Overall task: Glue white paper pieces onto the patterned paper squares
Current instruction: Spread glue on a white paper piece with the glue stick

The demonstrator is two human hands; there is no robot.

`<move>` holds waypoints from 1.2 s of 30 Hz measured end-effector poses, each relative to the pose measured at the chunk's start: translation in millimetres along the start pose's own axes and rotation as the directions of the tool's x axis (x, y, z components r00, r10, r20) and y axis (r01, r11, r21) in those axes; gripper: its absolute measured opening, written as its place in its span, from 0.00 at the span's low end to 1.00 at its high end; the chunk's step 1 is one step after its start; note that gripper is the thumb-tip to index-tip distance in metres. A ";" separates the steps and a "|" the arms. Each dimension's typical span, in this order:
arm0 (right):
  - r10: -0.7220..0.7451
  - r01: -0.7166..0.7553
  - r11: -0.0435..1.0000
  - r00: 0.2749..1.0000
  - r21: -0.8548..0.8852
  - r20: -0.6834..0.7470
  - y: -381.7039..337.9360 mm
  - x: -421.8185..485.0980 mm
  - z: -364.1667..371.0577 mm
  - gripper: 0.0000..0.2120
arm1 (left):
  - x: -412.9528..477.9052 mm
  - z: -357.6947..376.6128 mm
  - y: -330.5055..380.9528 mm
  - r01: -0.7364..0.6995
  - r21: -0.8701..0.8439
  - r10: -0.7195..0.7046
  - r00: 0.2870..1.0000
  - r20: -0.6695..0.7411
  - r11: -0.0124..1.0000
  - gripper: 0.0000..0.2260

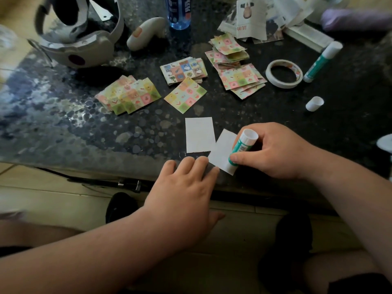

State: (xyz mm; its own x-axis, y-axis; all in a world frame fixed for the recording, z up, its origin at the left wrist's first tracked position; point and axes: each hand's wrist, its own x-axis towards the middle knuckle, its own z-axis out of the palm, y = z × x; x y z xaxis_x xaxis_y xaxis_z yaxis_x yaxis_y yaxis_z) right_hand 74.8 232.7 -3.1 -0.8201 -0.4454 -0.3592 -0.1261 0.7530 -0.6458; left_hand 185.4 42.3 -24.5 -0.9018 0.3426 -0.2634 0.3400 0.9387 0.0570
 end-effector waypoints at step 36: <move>-0.083 0.083 0.996 0.996 0.014 -0.007 -3.0 11.8 7.2 0.04 | 2.7 7.0 23.4 -0.035 0.018 0.035 0.999 -0.011 0.999 0.43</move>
State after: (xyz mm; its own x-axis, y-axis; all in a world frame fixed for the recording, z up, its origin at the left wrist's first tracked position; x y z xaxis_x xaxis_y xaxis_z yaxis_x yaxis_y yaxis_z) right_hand 69.5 221.6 -10.3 -0.8107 -0.5032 -0.2993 -0.1861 0.7062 -0.6831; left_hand 192.8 64.9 -30.6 -0.8921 0.3759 -0.2506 0.3762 0.9253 0.0488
